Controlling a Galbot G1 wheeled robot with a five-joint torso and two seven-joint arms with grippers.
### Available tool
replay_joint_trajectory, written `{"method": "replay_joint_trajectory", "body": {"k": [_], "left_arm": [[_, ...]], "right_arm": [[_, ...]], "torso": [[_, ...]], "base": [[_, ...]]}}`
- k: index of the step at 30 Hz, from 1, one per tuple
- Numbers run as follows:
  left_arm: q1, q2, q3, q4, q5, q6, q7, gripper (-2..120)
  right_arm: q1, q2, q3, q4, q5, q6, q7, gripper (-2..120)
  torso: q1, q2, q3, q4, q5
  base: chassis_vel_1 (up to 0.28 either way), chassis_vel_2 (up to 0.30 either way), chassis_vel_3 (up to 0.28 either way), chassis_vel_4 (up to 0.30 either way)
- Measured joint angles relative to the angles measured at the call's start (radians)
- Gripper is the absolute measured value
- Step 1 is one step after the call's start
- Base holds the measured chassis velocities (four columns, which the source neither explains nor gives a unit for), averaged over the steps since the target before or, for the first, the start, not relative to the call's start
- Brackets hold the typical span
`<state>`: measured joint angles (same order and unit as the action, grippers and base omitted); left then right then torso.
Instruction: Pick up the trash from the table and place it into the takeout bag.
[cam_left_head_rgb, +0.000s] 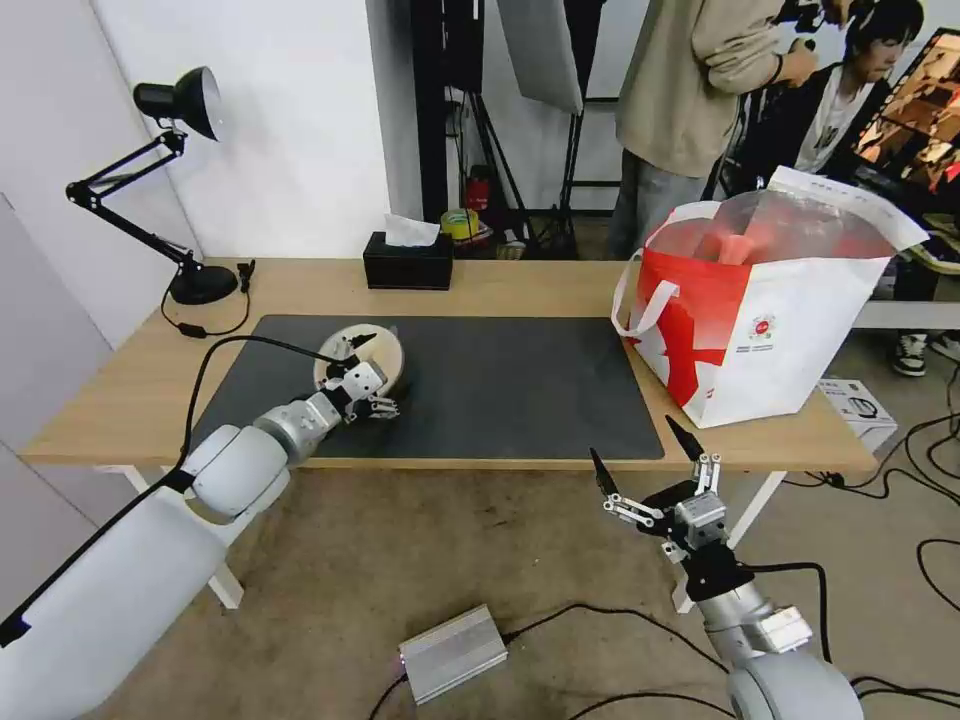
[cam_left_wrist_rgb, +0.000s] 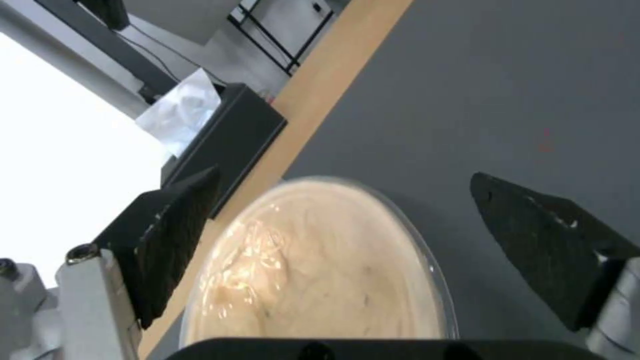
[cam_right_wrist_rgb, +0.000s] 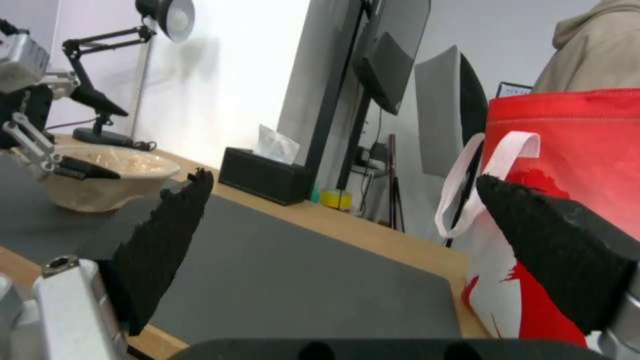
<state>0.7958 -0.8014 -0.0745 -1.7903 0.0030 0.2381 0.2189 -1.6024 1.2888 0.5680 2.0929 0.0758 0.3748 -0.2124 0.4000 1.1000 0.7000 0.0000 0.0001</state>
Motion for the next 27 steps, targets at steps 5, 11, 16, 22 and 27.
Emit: {"method": "replay_joint_trajectory", "body": {"k": [5, 11, 16, 22, 27], "left_arm": [[0.015, -0.013, -0.01, 0.014, 0.02, -0.002, 0.011, 100], [0.041, -0.015, -0.024, 0.021, 0.039, -0.003, 0.019, 100], [0.055, -0.013, -0.043, 0.033, 0.046, -0.003, 0.026, 100], [0.067, -0.01, -0.064, 0.05, 0.058, -0.001, 0.045, 100], [0.082, -0.01, -0.082, 0.066, 0.071, -0.004, 0.057, 100]], "right_arm": [[0.0, 0.0, 0.0, 0.0, 0.0, 0.0, 0.0, 100], [0.0, 0.0, 0.0, 0.0, 0.0, 0.0, 0.0, 100], [0.0, 0.0, 0.0, 0.0, 0.0, 0.0, 0.0, 100], [0.0, 0.0, 0.0, 0.0, 0.0, 0.0, 0.0, 100], [0.0, 0.0, 0.0, 0.0, 0.0, 0.0, 0.0, 100]], "torso": [[0.0, 0.0, 0.0, -0.0001, 0.0], [0.0, 0.0, 0.0, 0.0, -0.0001], [0.0, 0.0, 0.0, 0.0, -0.0001], [0.0, 0.0, 0.0, 0.0, -0.0001], [0.0, 0.0, 0.0, 0.0, -0.0001]], "base": [[0.0, 0.0, 0.0, 0.0], [0.0, 0.0, 0.0, 0.0], [0.0, 0.0, 0.0, 0.0], [0.0, 0.0, 0.0, 0.0], [0.0, 0.0, 0.0, 0.0]]}}
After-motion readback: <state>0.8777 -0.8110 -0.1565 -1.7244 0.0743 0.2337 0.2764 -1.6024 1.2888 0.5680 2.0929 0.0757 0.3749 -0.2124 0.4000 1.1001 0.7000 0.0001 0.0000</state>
